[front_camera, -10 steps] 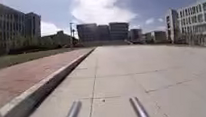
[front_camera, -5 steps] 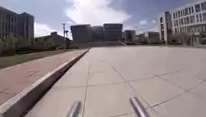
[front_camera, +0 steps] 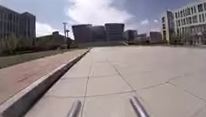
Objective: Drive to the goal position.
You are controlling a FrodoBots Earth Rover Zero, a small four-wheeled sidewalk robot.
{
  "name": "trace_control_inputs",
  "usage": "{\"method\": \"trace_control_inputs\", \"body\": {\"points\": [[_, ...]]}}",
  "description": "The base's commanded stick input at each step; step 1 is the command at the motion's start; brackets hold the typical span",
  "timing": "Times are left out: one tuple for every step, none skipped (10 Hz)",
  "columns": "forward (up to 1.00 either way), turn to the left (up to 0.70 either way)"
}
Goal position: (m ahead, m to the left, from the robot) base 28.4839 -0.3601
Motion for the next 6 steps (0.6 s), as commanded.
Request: {"method": "trace_control_inputs", "body": {"points": [[0.7,0.0],[0.7,0.0],[0.7,0.0],[0.7,0.0],[0.7,0.0],[0.7,0.0]]}}
